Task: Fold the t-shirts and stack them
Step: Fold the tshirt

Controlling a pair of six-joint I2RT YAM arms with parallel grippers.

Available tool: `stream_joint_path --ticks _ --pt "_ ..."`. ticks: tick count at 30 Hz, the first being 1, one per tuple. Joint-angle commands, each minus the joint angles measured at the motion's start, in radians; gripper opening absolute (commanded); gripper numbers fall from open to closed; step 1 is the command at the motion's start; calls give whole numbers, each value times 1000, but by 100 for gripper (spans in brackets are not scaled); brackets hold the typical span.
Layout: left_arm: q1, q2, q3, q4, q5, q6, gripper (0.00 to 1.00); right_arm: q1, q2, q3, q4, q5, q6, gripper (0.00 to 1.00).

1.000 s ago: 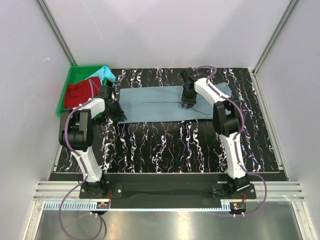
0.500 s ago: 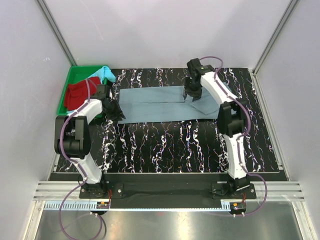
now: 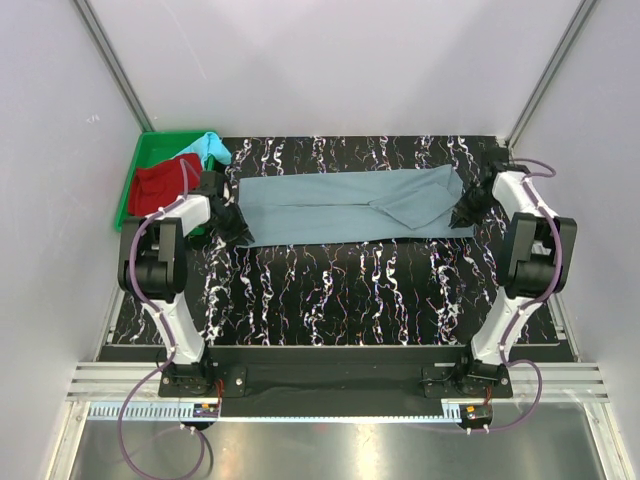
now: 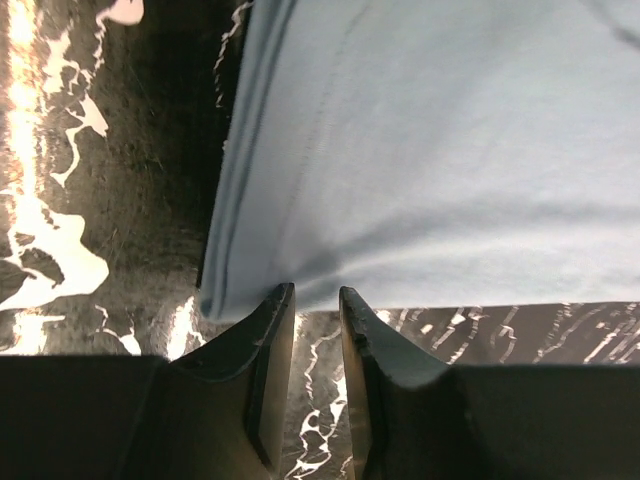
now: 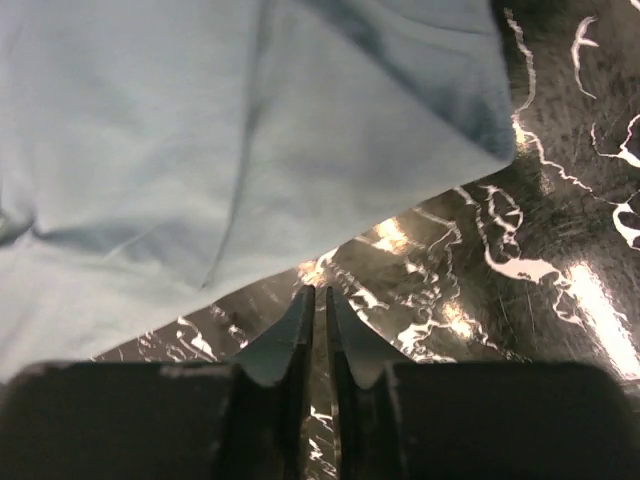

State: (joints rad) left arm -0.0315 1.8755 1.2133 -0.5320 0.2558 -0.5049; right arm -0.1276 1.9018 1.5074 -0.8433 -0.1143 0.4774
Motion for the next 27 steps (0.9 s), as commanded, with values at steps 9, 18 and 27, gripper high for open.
stream_joint_path --ticks 9,18,27 --pt "2 59 34 -29 -62 25 28 -47 149 -1 165 -55 70 8" --pt "10 125 98 -189 -112 45 27 -121 236 9 152 62 -8 13" --pt "7 76 -23 -252 -52 66 27 -121 264 140 118 58 -88 27"
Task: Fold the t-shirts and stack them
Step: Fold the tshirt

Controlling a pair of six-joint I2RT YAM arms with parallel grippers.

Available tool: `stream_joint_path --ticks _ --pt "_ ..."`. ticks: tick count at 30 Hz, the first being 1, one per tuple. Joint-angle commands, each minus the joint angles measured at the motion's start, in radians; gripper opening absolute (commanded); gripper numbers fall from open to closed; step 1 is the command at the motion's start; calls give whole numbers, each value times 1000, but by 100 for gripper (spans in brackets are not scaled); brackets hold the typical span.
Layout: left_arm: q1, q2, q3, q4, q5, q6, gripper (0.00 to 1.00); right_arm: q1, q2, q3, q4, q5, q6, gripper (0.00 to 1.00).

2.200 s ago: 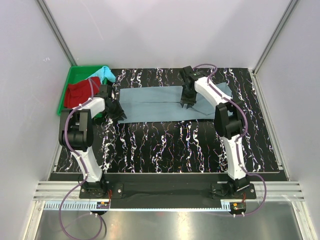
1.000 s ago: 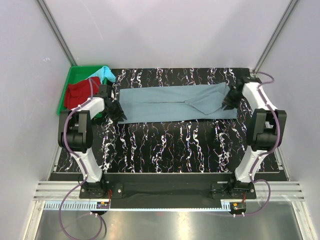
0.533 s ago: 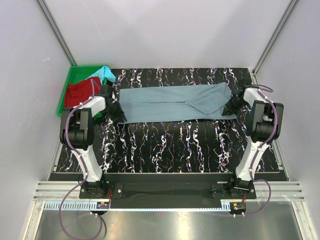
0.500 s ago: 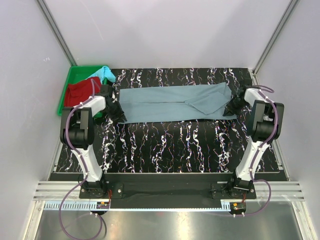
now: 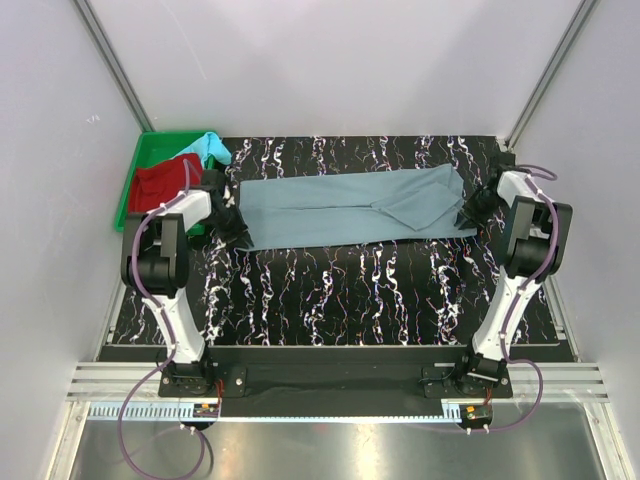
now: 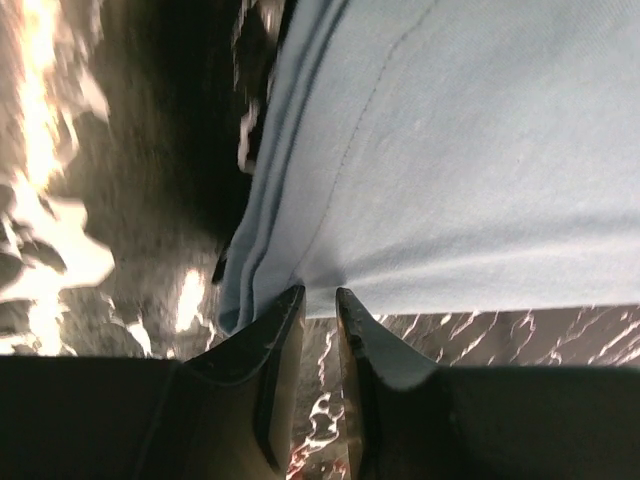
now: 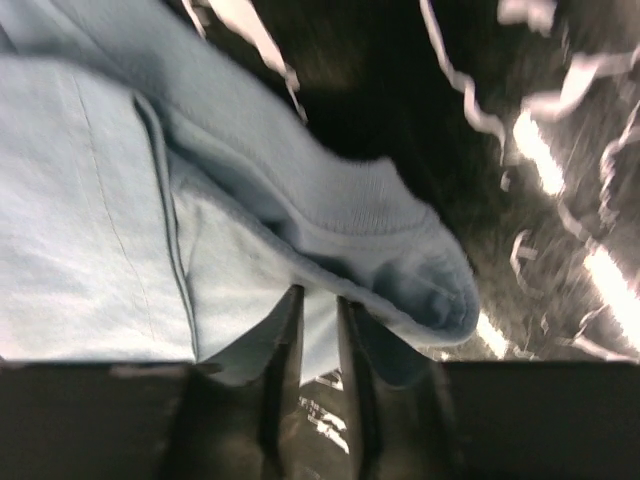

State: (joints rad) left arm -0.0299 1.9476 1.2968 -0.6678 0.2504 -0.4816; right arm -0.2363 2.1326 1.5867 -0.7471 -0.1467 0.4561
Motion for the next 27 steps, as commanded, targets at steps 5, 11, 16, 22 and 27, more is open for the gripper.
stream_joint_path --ticks 5,11,16,22,27 --pt "-44 -113 -258 -105 -30 28 27 -12 69 143 3 70 -79 34" --pt "-194 -327 -525 -61 -5 -70 27 -9 41 205 -40 35 -65 48" --pt "-401 -522 -657 -12 41 -235 28 21 -78 148 -52 38 -62 62" --pt "-691 -697 -694 14 7 -445 32 139 -236 75 -72 55 -51 79" --pt "-879 -806 -627 -30 -108 -547 38 337 -307 15 -67 131 16 100"
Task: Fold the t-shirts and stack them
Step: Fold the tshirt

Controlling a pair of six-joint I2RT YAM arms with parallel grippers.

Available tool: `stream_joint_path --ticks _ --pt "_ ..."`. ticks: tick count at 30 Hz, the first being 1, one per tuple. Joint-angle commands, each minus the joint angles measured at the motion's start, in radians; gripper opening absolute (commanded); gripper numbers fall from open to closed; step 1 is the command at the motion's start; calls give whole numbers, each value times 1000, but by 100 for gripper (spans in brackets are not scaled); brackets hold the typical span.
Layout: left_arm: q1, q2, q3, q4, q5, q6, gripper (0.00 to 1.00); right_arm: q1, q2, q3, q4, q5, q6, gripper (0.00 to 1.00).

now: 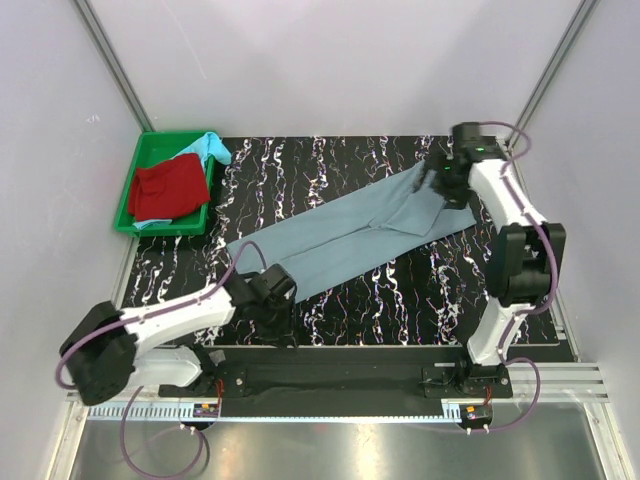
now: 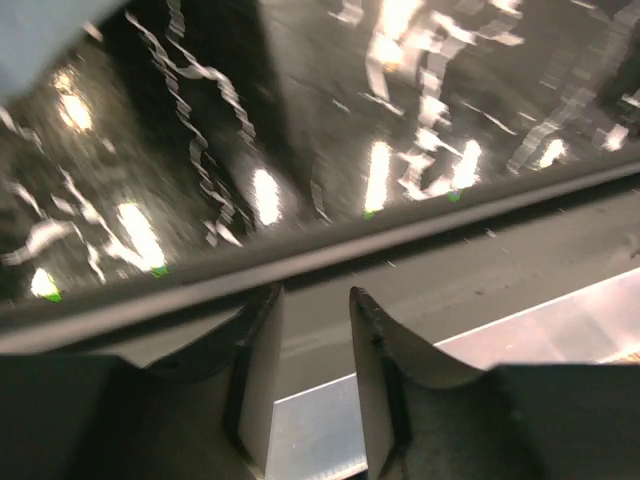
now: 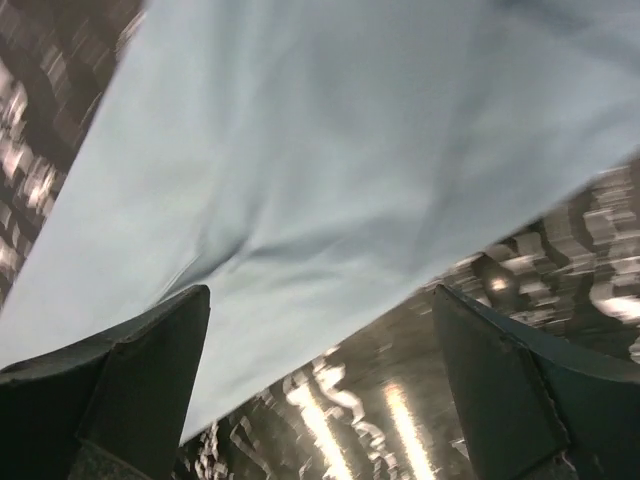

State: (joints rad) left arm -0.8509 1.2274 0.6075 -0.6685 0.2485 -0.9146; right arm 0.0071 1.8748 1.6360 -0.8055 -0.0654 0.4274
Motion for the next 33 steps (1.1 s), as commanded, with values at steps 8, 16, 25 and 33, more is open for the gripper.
stream_joint_path --ticks 8,16,25,33 --pt "-82 -289 289 -210 -347 1 48 273 38 -27 -50 127 391 99" --pt "128 -96 432 -264 -261 377 72 441 194 120 -164 220 609 100" --pt "332 346 616 -184 -295 757 79 438 305 316 -234 286 605 100" --pt "380 530 612 -108 -270 776 80 438 437 432 -336 338 608 100"
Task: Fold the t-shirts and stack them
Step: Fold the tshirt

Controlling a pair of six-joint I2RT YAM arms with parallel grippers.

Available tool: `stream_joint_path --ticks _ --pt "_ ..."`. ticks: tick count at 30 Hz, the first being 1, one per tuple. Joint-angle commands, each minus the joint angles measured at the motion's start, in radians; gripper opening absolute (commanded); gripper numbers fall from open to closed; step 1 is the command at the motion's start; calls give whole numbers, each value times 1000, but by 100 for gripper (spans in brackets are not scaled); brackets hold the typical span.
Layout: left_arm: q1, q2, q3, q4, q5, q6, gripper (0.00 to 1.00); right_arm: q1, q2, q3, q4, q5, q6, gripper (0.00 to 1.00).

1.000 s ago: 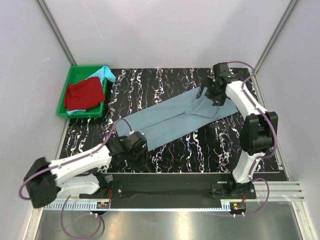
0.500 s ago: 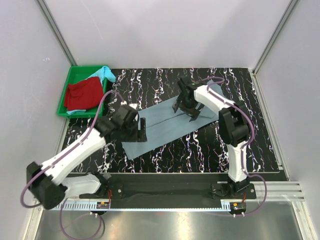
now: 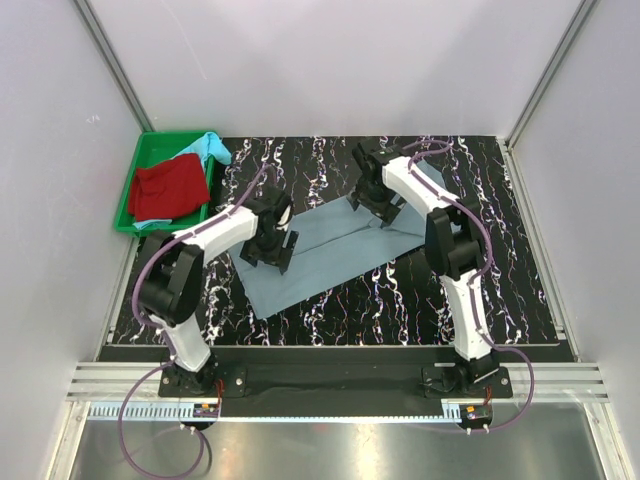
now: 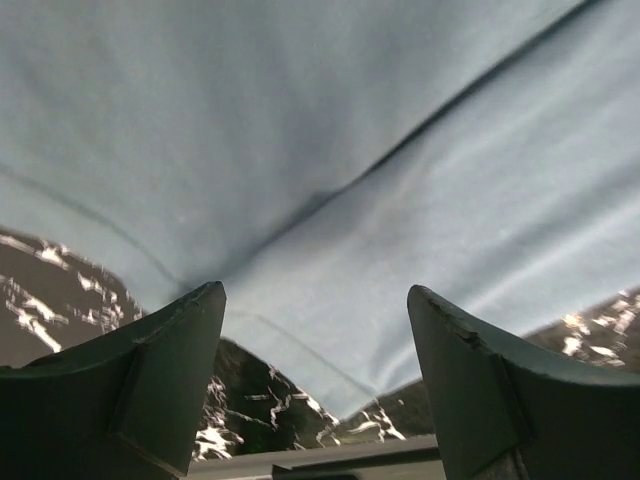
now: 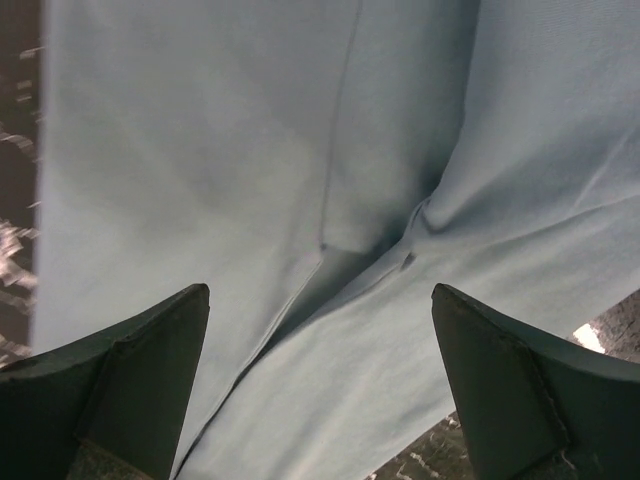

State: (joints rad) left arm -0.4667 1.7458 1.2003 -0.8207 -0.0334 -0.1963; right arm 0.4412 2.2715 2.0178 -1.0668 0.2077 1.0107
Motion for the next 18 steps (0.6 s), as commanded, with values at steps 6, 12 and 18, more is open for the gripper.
stream_joint_path --ticks 6,12,18 --pt "2 75 -18 55 104 15 79 4 105 90 -90 62 34 100" --pt "3 112 -102 66 217 -46 78 4 184 179 -97 71 -15 100" --pt "3 93 -228 156 414 -152 77 4 295 329 -111 65 -181 100"
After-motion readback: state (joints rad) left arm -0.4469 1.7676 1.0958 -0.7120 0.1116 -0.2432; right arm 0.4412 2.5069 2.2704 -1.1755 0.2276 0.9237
